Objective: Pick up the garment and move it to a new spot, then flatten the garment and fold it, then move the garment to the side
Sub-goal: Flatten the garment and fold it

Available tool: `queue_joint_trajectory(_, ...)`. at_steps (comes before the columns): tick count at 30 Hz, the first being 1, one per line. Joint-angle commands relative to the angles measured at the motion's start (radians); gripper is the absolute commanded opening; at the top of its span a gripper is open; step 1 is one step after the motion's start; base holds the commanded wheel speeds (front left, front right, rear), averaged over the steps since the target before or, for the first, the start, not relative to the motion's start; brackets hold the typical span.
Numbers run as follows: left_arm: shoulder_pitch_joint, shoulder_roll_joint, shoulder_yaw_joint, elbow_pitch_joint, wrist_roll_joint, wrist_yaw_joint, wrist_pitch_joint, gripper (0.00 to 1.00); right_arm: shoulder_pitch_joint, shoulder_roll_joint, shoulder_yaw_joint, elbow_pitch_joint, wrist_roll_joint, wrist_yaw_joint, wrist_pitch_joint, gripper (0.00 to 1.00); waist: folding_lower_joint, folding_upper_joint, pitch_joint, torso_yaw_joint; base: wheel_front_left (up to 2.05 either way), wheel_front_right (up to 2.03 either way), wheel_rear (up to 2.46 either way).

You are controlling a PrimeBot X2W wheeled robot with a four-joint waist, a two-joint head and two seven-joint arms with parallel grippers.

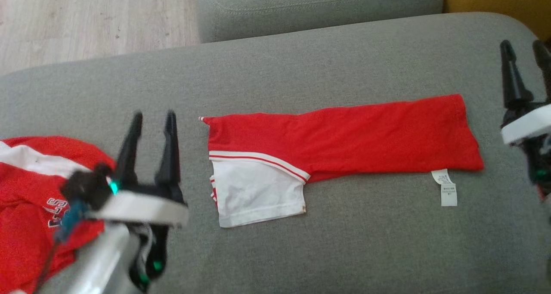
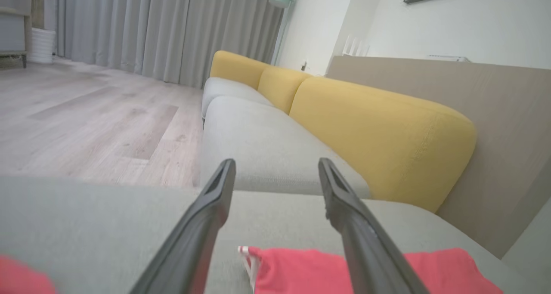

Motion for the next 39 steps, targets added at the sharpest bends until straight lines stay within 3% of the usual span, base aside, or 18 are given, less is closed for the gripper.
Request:
queue_joint_trajectory(1,0.009,-0.014,0.088,-0.034,0.048,-0.025,-0.009,1.00,0.056,0.030,-0.069,-0.062,-0.082,-0.001,-0.011,1.00,0.0000,-0.0001,-0.005,0.002,0.00,0.00,0.00)
queue_joint_trajectory(3,0.097,-0.085,0.146,-0.015,0.136,-0.079,-0.009,1.00,0.177,0.126,-0.195,-0.145,-0.244,-0.001,-0.011,1.00,0.0000,-0.0001,-0.011,0.005,0.00,0.00,0.00)
queue_joint_trajectory(7,0.165,-0.168,0.208,0.022,0.237,-0.150,-0.009,1.00,0.311,0.246,-0.309,-0.224,-0.396,-0.001,-0.011,1.00,0.0000,-0.0001,-0.014,0.014,0.00,0.00,0.00)
queue_joint_trajectory(14,0.204,-0.257,0.310,0.058,0.335,-0.219,-0.009,1.00,0.407,0.338,-0.377,-0.272,-0.507,-0.001,-0.011,1.00,0.0000,-0.0001,-0.015,0.019,0.00,0.00,0.00)
queue_joint_trajectory(18,0.206,-0.286,0.349,0.074,0.380,-0.248,-0.009,1.00,0.421,0.358,-0.392,-0.280,-0.533,-0.001,-0.011,1.00,0.0000,-0.0001,-0.014,0.018,0.00,0.00,0.00)
queue_joint_trajectory(25,0.191,-0.304,0.356,0.089,0.405,-0.258,-0.009,1.00,0.420,0.358,-0.397,-0.276,-0.539,-0.001,-0.011,1.00,0.0000,-0.0001,0.000,0.021,0.00,0.00,0.00)
queue_joint_trajectory(30,0.164,-0.304,0.327,0.090,0.406,-0.259,-0.009,1.00,0.359,0.341,-0.436,-0.177,-0.543,-0.001,0.031,1.00,0.0000,-0.0001,0.051,0.037,0.00,0.00,0.00)
queue_joint_trajectory(39,0.108,-0.293,0.280,0.099,0.396,-0.259,-0.009,1.00,0.164,0.350,-0.701,0.098,-0.594,-0.001,0.147,1.00,0.0000,-0.0001,0.130,0.077,0.00,0.00,0.00)
